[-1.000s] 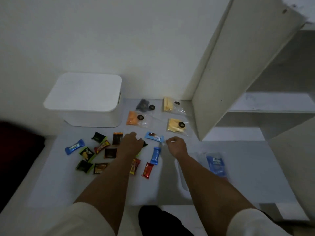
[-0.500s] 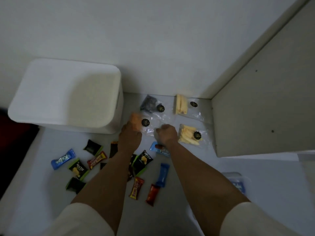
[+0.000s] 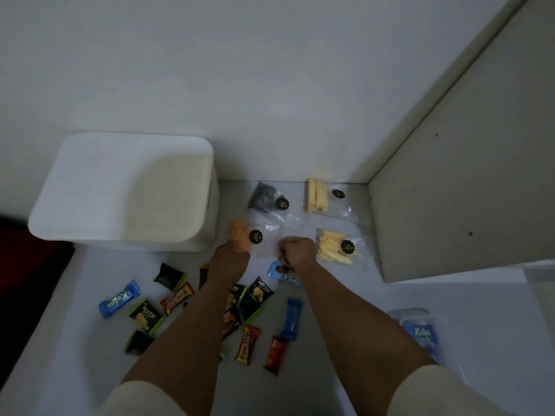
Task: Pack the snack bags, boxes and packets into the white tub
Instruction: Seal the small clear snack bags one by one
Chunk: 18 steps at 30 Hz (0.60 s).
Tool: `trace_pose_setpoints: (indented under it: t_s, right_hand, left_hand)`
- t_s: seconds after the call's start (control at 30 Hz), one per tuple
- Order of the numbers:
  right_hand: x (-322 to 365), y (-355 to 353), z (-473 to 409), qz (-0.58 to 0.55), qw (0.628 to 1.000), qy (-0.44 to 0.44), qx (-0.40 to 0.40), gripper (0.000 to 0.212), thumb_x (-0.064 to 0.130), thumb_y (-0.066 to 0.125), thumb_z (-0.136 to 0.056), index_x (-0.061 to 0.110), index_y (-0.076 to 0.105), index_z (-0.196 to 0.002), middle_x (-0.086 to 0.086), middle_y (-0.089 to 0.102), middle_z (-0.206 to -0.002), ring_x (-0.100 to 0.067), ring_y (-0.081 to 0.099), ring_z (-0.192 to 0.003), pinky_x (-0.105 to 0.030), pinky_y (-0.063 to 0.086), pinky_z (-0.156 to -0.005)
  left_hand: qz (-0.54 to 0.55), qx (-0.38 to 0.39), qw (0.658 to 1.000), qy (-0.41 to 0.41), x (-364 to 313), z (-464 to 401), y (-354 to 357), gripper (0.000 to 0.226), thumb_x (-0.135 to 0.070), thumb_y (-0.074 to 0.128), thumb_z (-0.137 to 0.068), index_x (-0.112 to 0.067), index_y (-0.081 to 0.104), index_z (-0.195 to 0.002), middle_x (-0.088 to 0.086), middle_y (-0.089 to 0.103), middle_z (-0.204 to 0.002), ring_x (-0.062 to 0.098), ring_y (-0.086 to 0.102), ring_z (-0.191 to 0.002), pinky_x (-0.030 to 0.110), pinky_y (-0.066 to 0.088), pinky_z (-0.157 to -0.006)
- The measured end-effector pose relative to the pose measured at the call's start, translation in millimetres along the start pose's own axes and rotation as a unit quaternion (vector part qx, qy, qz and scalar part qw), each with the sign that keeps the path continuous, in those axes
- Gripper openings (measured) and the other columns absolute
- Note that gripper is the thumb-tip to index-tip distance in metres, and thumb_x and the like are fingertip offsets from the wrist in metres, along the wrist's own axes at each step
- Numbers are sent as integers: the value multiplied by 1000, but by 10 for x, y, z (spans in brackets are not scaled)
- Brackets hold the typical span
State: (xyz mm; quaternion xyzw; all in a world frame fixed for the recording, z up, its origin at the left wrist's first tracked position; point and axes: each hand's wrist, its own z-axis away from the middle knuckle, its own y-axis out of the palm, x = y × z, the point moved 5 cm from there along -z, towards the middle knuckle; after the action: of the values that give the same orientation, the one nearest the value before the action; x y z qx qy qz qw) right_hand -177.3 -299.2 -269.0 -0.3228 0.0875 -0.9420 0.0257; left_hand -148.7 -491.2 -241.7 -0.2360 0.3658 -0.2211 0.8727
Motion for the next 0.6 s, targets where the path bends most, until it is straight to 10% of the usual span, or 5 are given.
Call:
trace_pose_setpoints:
  t_s: [0.33, 0.47, 0.6]
  right_hand:
    - [263, -12, 718, 46, 974, -220, -41, 23, 5, 80, -77, 21, 73, -62, 0, 74, -72, -16, 70, -71, -38, 62, -72]
    - [388, 44, 1221, 107, 938, -326, -44, 18, 5, 79, -77, 17, 66, -80, 0, 64, -74, -14, 61, -69, -35, 55, -68]
    - [267, 35, 1637, 116, 917, -380, -49, 25, 7, 79, -74, 17, 62, -88, 2, 55, -70, -15, 55, -66, -40, 53, -63]
  left_hand:
    - [44, -31, 994, 96, -284, 626, -289, 40, -40, 56, -97, -4, 63, -82, 21, 67, -91, 34, 64, -86, 39, 50, -80]
    - [146, -7, 984, 103, -347, 843, -400, 68, -69, 65, -78, -1, 68, -76, 20, 73, -84, 37, 72, -83, 41, 55, -71]
    - [136, 9, 982, 133, -338, 1166, -495, 42, -50, 66, -86, -10, 70, -72, 8, 76, -78, 28, 74, -78, 48, 62, -80]
